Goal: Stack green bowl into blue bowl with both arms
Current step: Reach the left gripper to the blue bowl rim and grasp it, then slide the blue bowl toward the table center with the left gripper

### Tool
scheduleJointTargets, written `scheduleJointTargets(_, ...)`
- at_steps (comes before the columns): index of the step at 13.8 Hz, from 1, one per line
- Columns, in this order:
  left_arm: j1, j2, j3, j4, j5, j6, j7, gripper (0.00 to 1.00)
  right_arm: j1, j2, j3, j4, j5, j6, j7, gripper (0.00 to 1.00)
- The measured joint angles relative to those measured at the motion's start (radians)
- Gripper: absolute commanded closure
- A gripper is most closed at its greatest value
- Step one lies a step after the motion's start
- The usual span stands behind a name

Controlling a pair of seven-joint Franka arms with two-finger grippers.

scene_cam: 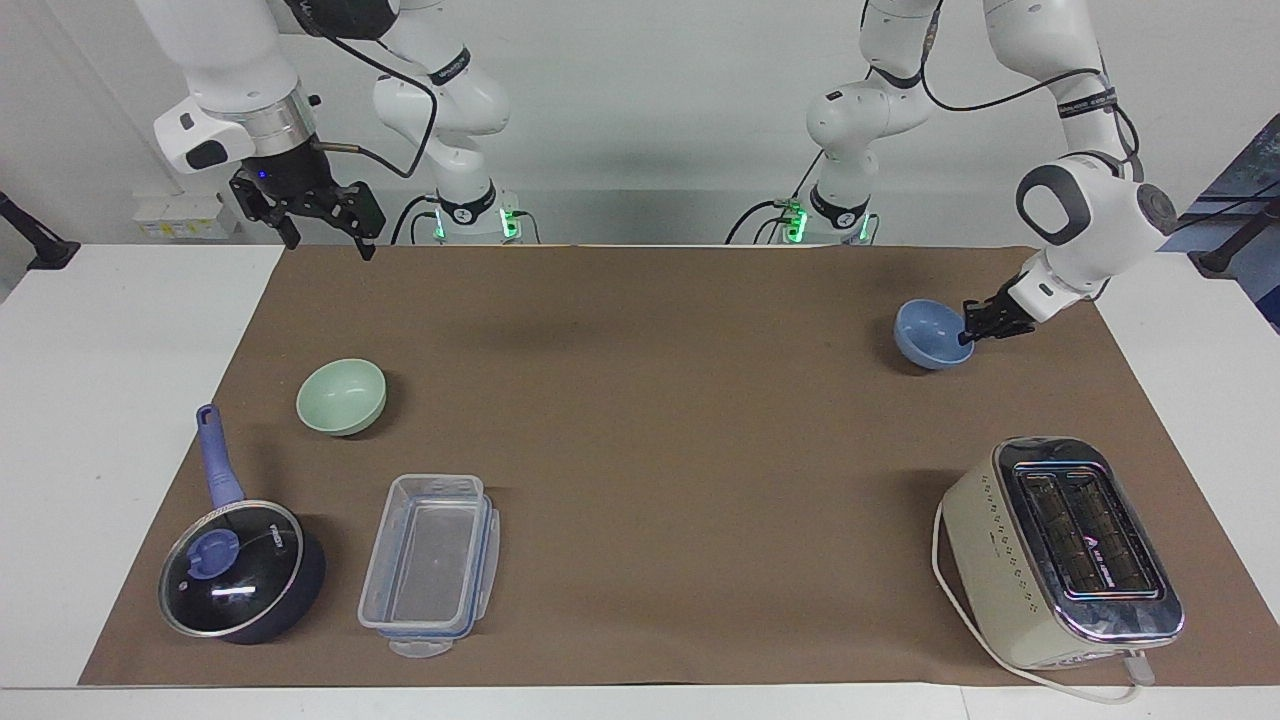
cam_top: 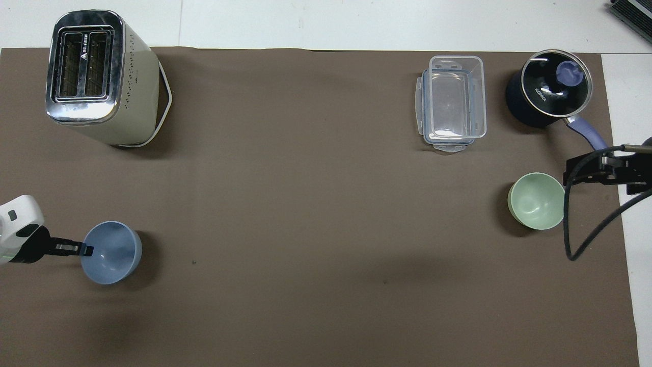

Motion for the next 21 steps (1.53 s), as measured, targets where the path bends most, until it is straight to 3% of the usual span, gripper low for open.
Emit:
scheduleJointTargets(4,0.019,0.0,-0.006,0.11,-0.027,-0.12,0.005,1.0,-0.001,0.0,0.0,0.0,0.0,0.0,0.0,0.0)
scheduleJointTargets(8,-0.012,0.0,-0.03,0.149,-0.096,-0.144,-0.018,1.0,-0.003,0.0,0.0,-0.002,0.0,0.017,0.0,0.0)
scheduleJointTargets(15,-0.397,0.021,-0.043,0.136,-0.109,0.041,-0.435,1.0,-0.061,0.015,-0.001,-0.06,0.0,0.181,-0.076,0.0)
scheduleJointTargets(21,-0.695,0.045,-0.044,0.039,-0.12,0.266,-0.73,1.0,-0.187,0.064,-0.003,-0.145,0.0,0.315,-0.283,0.0)
